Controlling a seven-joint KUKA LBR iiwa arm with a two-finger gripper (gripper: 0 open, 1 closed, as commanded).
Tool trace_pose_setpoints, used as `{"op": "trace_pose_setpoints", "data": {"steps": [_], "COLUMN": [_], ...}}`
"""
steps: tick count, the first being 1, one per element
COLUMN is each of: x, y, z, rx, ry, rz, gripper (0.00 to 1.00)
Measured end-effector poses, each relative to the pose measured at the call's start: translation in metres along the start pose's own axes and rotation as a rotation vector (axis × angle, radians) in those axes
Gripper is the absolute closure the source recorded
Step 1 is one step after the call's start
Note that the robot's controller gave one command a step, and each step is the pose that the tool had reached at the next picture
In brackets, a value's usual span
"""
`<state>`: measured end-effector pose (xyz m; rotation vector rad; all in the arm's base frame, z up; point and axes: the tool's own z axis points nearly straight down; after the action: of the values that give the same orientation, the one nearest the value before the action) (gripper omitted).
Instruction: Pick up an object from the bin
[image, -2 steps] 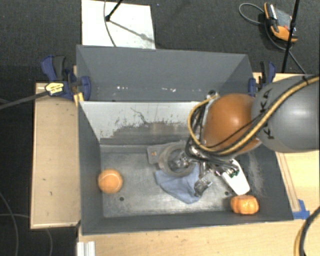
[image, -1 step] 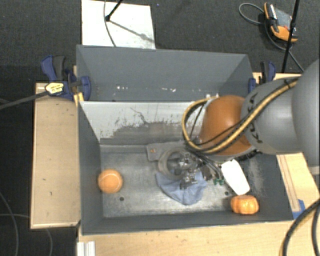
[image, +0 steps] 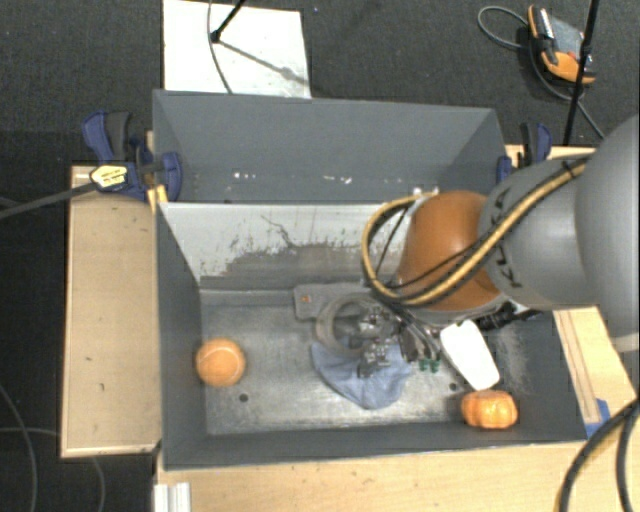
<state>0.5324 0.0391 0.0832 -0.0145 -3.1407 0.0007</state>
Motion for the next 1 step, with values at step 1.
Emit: {"op": "trace_pose_setpoints", "data": {"steps": [1], "x": [0.0004], "y": [0.0017], "z": [-0.0010], "rx": [-0.003], "ry": [0.001], "rz": [0.113], "gripper": [1.00]}}
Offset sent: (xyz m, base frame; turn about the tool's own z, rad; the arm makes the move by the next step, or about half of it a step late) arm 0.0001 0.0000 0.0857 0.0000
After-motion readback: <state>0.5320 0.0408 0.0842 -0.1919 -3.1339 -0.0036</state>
